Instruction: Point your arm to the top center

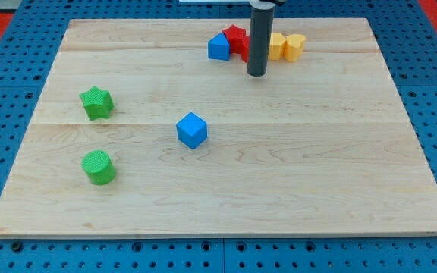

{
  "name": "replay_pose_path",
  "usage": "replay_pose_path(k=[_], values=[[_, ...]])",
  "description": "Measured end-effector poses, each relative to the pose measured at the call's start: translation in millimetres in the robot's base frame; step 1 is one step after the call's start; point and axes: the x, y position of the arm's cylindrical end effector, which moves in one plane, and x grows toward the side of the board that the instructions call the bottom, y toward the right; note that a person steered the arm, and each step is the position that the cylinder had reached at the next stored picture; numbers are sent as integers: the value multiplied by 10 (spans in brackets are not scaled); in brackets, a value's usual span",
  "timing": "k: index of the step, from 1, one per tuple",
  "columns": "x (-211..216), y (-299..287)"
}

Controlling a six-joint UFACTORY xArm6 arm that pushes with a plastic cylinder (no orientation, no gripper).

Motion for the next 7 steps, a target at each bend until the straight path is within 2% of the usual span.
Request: replay_pose_path(k=[2, 3, 4, 5, 7], values=[[903, -708], [788, -1544], [422, -2083], [239, -2129], [-994, -3147]])
